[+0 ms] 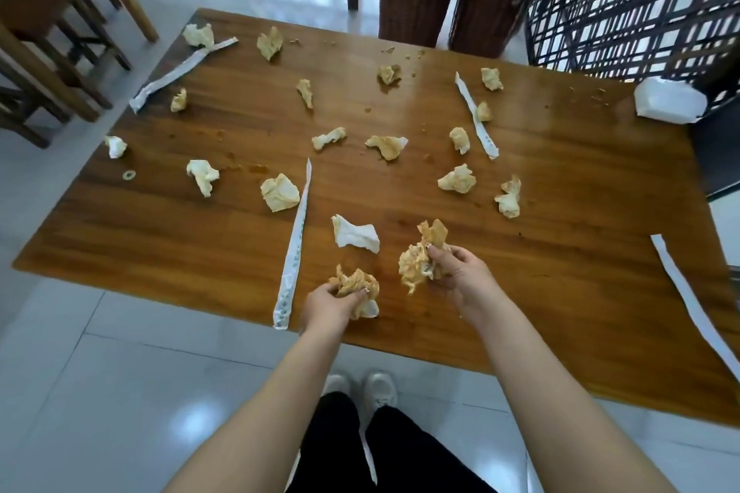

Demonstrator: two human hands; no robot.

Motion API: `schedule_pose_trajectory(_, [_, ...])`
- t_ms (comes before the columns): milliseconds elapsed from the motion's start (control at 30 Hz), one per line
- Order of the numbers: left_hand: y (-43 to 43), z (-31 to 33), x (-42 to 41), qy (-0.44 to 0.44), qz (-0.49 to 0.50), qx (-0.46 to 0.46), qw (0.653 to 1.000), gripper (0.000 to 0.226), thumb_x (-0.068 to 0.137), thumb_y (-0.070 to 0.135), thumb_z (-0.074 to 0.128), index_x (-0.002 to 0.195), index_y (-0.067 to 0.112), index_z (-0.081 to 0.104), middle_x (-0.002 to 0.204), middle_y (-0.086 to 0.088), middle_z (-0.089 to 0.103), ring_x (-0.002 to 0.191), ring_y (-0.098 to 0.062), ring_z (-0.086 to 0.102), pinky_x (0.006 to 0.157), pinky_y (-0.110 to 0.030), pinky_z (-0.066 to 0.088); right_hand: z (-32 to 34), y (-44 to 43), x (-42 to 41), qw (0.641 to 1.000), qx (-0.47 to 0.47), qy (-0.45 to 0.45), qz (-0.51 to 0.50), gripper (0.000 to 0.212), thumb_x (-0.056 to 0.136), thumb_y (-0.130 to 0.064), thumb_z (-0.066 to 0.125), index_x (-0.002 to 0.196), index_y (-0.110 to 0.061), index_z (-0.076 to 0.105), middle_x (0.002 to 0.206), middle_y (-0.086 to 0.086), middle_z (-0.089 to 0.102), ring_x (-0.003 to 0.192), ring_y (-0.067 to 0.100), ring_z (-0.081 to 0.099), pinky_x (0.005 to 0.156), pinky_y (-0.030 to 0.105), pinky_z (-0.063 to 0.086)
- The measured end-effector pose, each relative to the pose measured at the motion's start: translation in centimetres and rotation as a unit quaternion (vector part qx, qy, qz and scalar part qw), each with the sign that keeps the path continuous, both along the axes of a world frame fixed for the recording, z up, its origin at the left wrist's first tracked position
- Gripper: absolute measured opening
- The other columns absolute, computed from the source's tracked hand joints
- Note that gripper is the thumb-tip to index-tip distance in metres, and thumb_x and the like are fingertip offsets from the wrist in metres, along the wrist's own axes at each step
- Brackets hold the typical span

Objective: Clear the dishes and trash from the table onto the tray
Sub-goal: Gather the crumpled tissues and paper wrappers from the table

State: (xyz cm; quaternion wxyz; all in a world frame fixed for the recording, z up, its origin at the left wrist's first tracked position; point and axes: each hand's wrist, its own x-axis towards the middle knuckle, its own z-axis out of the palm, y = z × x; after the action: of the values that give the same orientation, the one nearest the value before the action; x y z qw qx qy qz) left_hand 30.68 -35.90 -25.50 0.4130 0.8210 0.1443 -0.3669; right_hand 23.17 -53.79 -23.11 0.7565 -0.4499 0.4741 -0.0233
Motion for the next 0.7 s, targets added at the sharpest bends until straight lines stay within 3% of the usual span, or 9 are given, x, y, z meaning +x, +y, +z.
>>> schedule_pose_trajectory(167, [0.2,1.1,1.4,0.005,0.025,-0.067,0.997,0.055,0.080,0.035,0.075,0.128,0.012,0.056,0.116,-0.001,0.061,0.102,-0.018,0.053,0.086,-0.031,0.045,0.2,-0.1,-0.1,0.998,-0.033,0.026,-0.054,0.026,0.085,-0.019,0.069,0.109,-0.010,0.062,0.099,0.007,0.071,0.090,0.020,0.066,0.086,0.037,0.053])
schedule_pose_trajectory(300, [-0.7,2.3,2.4,-0.007,0.045,-0.124,0.991,0.055,0.083,0.032,0.073,0.131,0.012,0.053,0.103,0.004,0.055,0.098,-0.014,0.050,0.083,-0.029,0.039,-0.1,-0.2,0.5,0.990,-0.097,0.066,-0.073,0.035,0.081,-0.025,0.074,0.113,-0.016,0.061,0.106,0.002,0.068,0.102,0.019,0.061,0.098,0.037,0.045])
schedule_pose_trajectory(467, [-1.6,2.8,4.0,-0.001,0.032,-0.160,0.987,0.058,0.084,0.031,0.071,0.134,0.012,0.049,0.113,0.001,0.058,0.104,-0.015,0.051,0.091,-0.028,0.041,-0.9,-1.0,2.2,0.985,-0.136,0.103,-0.001,0.038,0.081,-0.026,0.074,0.116,-0.019,0.061,0.106,-0.006,0.060,0.103,0.015,0.051,0.091,0.031,0.038])
schedule_pose_trajectory(600, [-1.6,2.7,5.1,0.006,0.014,-0.163,0.986,0.060,0.082,0.032,0.072,0.134,0.013,0.048,0.115,0.000,0.058,0.106,-0.017,0.053,0.100,-0.036,0.043,-2.7,-0.8,3.3,0.953,-0.223,0.199,0.046,0.049,0.069,-0.044,0.079,0.113,-0.027,0.067,0.115,-0.001,0.064,0.120,0.025,0.049,0.098,0.044,0.044])
schedule_pose_trajectory(700, [-1.8,2.4,5.6,0.014,0.013,-0.172,0.985,0.059,0.083,0.031,0.072,0.134,0.013,0.048,0.111,0.001,0.058,0.105,-0.017,0.053,0.100,-0.036,0.043,-2.9,-0.2,3.8,0.931,-0.267,0.231,0.094,0.049,0.078,-0.042,0.074,0.122,-0.024,0.063,0.122,-0.001,0.060,0.126,0.026,0.038,0.099,0.037,0.039])
